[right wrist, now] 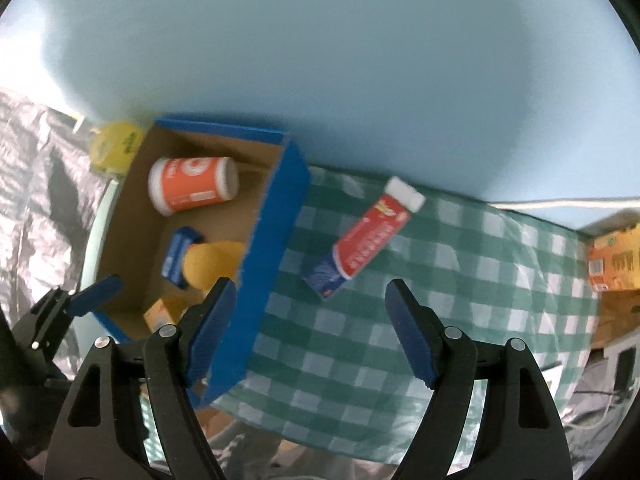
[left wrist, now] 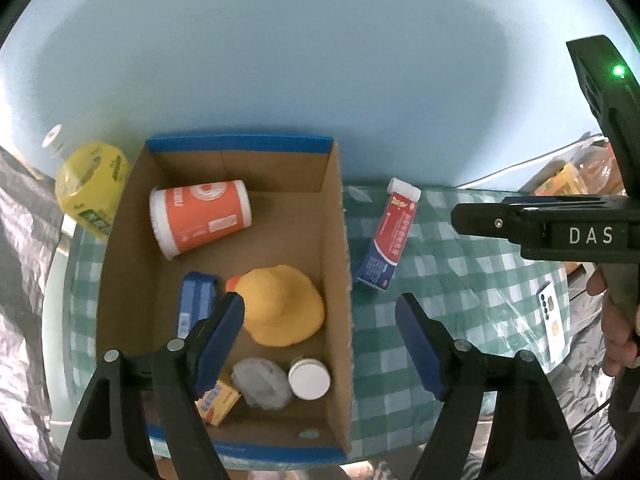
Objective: Organize objects
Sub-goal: 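Move both grippers back toward the red ointment box and small white bottle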
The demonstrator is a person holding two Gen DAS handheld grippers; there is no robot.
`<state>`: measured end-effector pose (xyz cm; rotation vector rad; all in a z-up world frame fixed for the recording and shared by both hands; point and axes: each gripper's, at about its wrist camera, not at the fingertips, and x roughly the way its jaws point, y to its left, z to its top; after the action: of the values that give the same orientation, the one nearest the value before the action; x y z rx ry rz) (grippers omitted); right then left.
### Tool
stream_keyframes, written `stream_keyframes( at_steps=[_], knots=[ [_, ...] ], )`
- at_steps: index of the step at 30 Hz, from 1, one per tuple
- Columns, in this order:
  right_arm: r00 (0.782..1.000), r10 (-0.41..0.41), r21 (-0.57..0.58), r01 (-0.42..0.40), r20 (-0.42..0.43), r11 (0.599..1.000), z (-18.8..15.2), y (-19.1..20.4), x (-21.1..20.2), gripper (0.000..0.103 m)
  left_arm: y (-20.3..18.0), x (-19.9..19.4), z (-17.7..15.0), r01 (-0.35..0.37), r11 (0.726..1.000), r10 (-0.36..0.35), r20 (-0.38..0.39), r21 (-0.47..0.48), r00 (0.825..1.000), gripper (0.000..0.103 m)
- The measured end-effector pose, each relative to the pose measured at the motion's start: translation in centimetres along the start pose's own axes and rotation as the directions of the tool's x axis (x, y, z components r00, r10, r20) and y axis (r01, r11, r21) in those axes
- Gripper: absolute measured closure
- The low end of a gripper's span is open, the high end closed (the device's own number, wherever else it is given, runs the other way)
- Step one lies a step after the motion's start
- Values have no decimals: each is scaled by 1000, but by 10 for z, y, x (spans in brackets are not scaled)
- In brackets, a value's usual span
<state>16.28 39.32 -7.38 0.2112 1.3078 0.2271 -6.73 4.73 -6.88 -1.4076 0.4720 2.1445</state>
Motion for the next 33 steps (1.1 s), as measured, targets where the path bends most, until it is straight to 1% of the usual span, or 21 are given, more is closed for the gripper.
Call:
stream_keyframes(
  at_steps=[7,12,16,19,22,24,28,33],
  knots=[
    [999,-43,81,44,-13,996,2,-44,14,25,-22,24,13,4,1000,-4,-44,16,999,24],
    [999,-40,155,43,-26,987,11,-74,32,25,-44,39,21,7,999,-4,-63,50,998,24],
    [998,-38,188,46,-46,981,17,-95,50,25,-60,55,26,-4,997,10,-83,73,997,24],
    [998,-18,222,31,-59,975,23,-108,67,25,-63,63,30,-6,999,10,-81,51,997,24],
    [999,-20,241,29,-41,970,28,-115,79,25,-66,70,33,-11,1000,13,-82,19,997,24],
    [999,-22,250,28,-28,968,30,-118,88,25,-70,74,35,-12,1000,13,-69,13,998,23],
    [1000,-23,247,22,2,969,33,-122,104,25,-79,86,38,-60,997,63,-62,43,996,23],
    [1000,-16,265,12,12,964,36,-130,127,25,-75,98,43,-117,993,117,-80,4,990,22]
  ],
)
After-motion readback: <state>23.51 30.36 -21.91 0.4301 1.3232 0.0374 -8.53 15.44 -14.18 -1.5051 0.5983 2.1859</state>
